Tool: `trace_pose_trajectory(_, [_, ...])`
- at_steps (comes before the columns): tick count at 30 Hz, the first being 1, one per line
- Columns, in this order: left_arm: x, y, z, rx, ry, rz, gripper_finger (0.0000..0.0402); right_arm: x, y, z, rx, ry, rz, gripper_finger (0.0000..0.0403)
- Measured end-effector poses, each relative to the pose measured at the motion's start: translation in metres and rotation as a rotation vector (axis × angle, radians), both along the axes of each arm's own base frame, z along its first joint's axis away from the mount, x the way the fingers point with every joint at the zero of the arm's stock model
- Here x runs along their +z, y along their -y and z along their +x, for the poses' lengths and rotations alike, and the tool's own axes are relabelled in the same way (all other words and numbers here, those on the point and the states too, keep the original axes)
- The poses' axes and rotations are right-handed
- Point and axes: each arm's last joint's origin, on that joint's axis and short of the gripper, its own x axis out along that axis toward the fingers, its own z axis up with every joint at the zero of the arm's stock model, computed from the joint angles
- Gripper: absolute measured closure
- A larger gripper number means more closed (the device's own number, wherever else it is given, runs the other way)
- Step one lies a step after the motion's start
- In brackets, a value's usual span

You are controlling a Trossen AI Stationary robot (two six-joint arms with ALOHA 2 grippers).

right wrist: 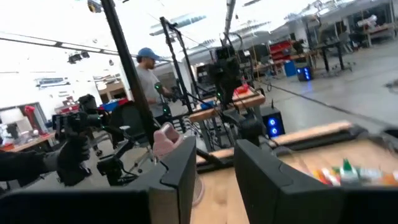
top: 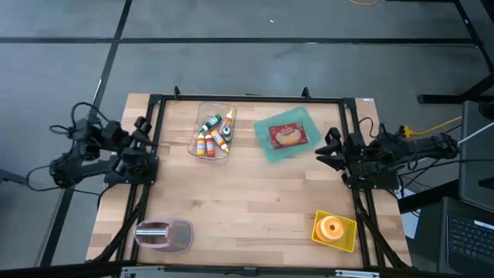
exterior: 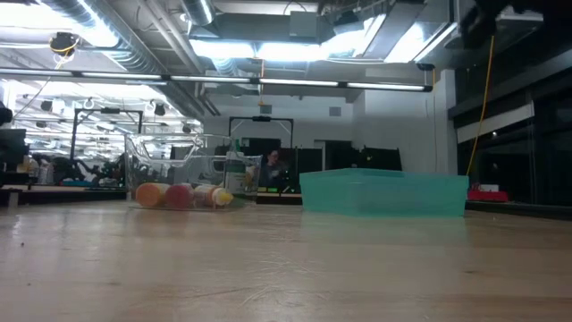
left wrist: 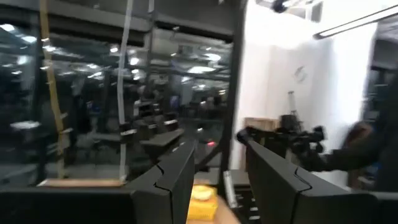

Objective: Pick & Place Food Item
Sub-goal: Return to Home Position

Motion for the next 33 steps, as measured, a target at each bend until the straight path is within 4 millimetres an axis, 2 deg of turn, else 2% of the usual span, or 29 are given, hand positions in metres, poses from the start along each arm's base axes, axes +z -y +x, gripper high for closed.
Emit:
trace_pose_trajectory(7, [-0.018,-0.004,0.011,0.067,-0.071,0.006,0.0263,-0.038,0.002,-0.008,-0.001,0.007,0.072,0.0294])
trace_pose_trajectory(14, [-0.057,-0.014,0.037,0.153,-0.121,-0.053,0.0262,-0.062,0.003,-0.011,-0.006,-0.001,0.082,0.0294])
trace_pose_trajectory(21, [-0.104,-0.021,0.059,0.13,-0.098,-0.146,0.0263,-0.091,0.003,-0.012,0.028,-0.054,0.137,0.0294])
trace_pose_trajectory(25, [-0.125,-0.023,0.066,0.13,-0.099,-0.175,0.0262,-0.097,0.003,-0.013,0.024,-0.1,0.121,0.029])
trace_pose_trajectory(30, [-0.138,-0.027,0.068,0.269,-0.215,-0.196,0.0262,-0.105,0.003,-0.013,0.018,-0.186,0.08,0.0273])
trace_pose_trajectory(33, [-0.14,-0.028,0.068,0.31,-0.225,-0.209,0.0263,-0.109,0.003,-0.013,0.016,-0.227,0.071,0.0261])
